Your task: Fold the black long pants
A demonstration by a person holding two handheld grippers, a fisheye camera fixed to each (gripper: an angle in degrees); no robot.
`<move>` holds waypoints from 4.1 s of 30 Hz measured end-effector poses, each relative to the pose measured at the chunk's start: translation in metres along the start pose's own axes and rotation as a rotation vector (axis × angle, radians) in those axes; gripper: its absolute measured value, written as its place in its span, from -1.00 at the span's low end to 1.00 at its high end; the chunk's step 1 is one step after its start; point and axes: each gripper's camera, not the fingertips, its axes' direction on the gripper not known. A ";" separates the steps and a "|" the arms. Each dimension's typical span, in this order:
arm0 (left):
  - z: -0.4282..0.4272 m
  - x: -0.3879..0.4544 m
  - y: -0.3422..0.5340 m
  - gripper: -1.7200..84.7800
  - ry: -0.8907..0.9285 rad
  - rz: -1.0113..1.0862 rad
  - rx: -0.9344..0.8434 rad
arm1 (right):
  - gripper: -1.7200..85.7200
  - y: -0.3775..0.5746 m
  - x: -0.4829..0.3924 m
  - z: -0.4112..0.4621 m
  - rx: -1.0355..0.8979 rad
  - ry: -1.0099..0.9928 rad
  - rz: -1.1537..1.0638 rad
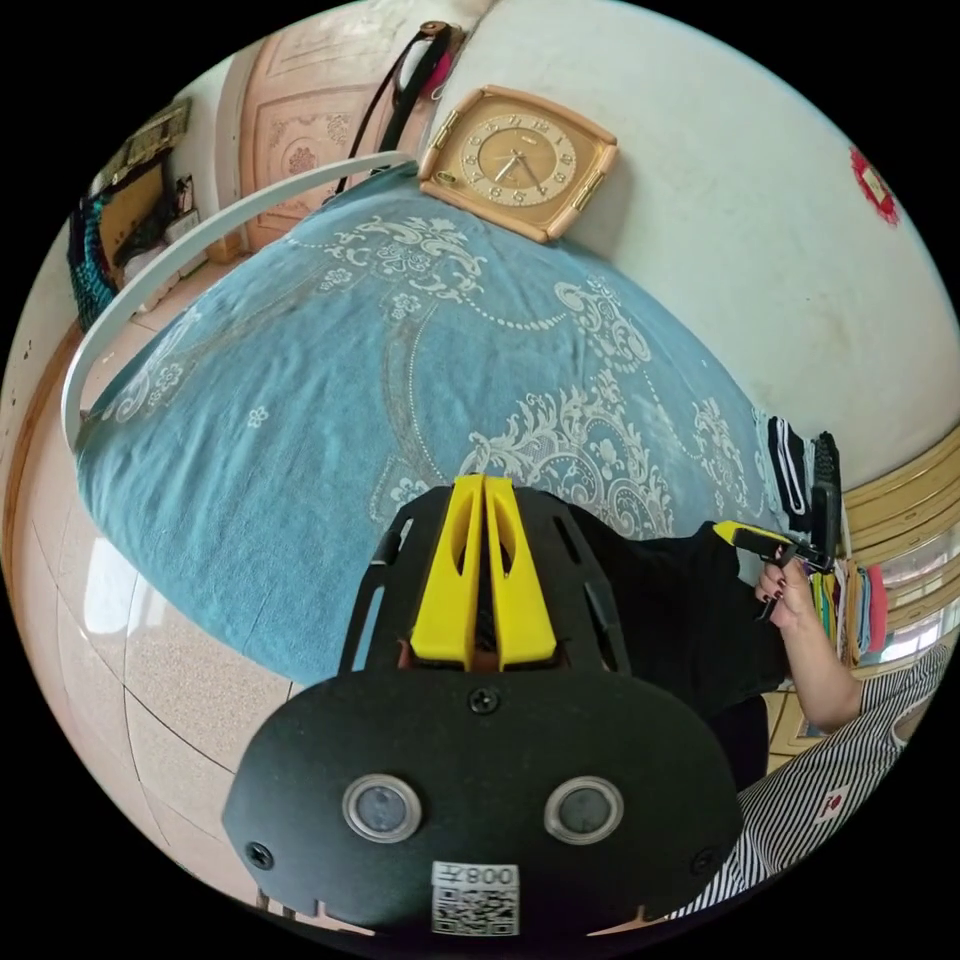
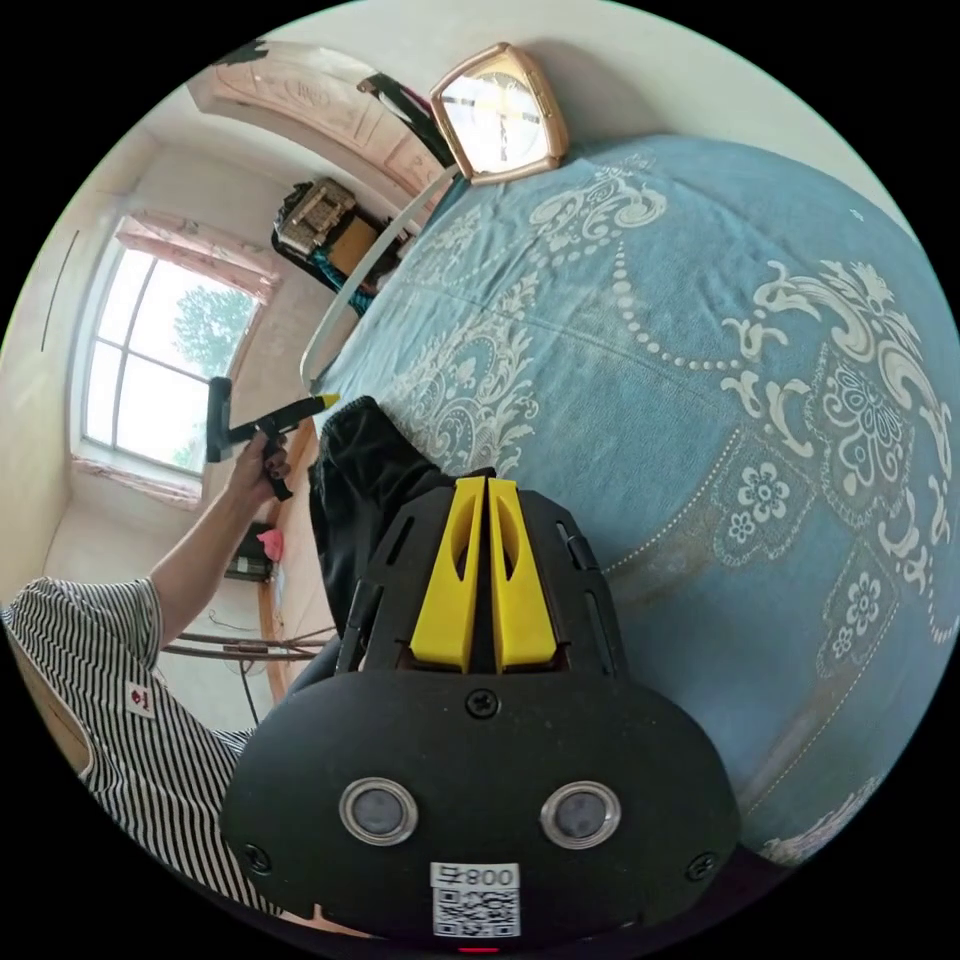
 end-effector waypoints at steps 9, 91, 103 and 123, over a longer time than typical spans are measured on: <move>0.008 -0.029 0.002 -0.76 0.018 0.007 -0.101 | -0.95 0.010 0.007 0.004 -0.008 -0.020 0.014; -0.196 0.742 0.107 -0.96 0.161 0.518 -0.381 | -0.95 0.732 0.118 -0.081 0.225 0.359 0.534; -0.121 1.159 0.138 -0.95 0.305 1.068 -0.601 | -0.79 1.002 0.238 -0.155 0.713 0.310 1.004; -0.079 1.480 0.206 -0.94 0.220 1.323 -0.697 | -0.91 1.099 0.335 -0.130 0.525 0.445 0.826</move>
